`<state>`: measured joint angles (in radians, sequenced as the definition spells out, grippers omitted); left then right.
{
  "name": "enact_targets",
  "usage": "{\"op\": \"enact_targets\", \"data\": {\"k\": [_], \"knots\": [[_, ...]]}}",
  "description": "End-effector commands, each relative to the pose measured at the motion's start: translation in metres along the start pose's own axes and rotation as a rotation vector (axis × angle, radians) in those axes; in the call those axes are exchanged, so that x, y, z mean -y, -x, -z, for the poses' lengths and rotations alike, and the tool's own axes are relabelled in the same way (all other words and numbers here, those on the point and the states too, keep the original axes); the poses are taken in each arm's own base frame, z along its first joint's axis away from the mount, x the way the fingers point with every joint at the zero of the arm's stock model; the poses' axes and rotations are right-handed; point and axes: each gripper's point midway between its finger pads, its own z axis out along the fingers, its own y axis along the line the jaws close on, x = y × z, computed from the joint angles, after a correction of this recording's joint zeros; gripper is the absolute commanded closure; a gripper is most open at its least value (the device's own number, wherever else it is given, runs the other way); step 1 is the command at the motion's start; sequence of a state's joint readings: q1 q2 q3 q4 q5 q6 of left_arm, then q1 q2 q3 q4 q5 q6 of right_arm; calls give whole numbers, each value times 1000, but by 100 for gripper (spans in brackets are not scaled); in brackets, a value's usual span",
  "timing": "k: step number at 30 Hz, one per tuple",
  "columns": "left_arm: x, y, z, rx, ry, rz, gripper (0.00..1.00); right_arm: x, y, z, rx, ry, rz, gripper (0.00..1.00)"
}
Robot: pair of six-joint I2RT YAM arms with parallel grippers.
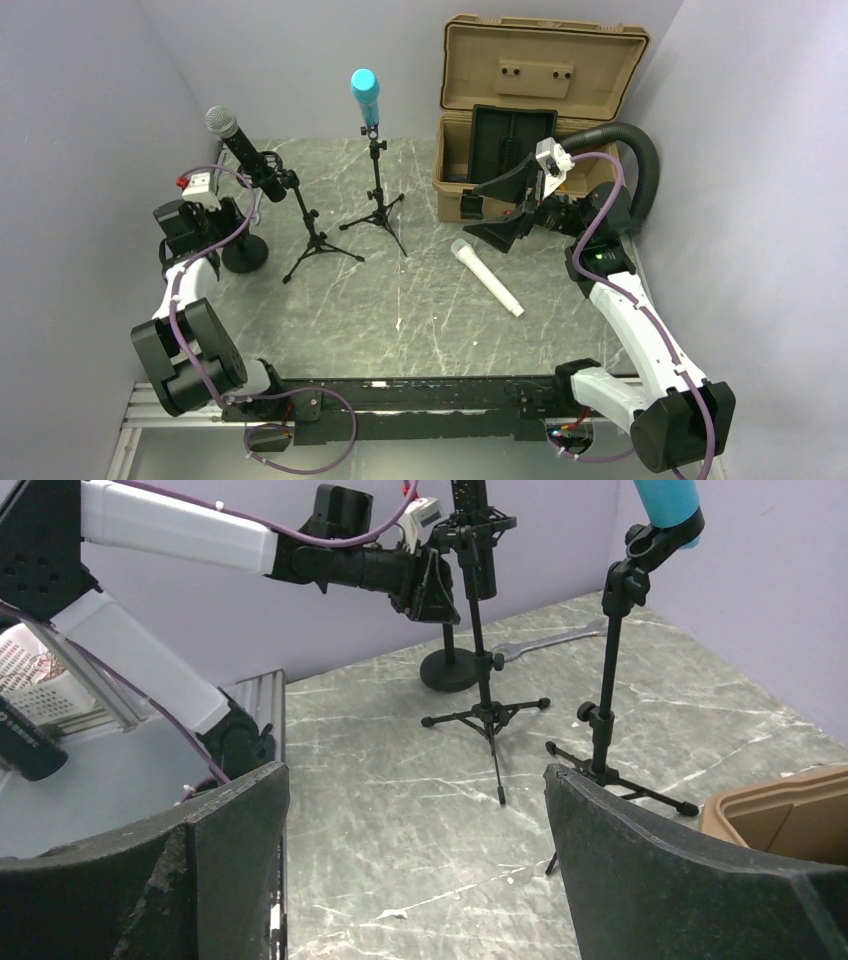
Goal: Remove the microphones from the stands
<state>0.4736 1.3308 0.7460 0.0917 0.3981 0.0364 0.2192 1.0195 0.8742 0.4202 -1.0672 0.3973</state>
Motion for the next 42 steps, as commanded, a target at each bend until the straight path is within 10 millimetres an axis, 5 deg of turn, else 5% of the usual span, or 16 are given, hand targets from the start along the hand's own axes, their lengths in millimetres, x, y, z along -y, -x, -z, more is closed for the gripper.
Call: {"op": "enact_targets", "data": {"k": [1,11,24,29,37,42], "knots": [[-1,18,4,62,2,-42,42,-5,10,1,29,17,58,0],[-1,23,-7,86,-43,-58,98,-6,11,1,28,19,57,0],[-4,52,-32,186,-96,-52,100,-5,10,1,25,15,61,0],[-3,48,-41,167,-115,-2,92,-4,8,1,22,13,60,0],[-4,41,-34,154,-113,-2,58,-3,7,1,19,8,61,0],[-11,45,-19,152,-96,10,19,-1,9,1,14,-4,59,0]]}}
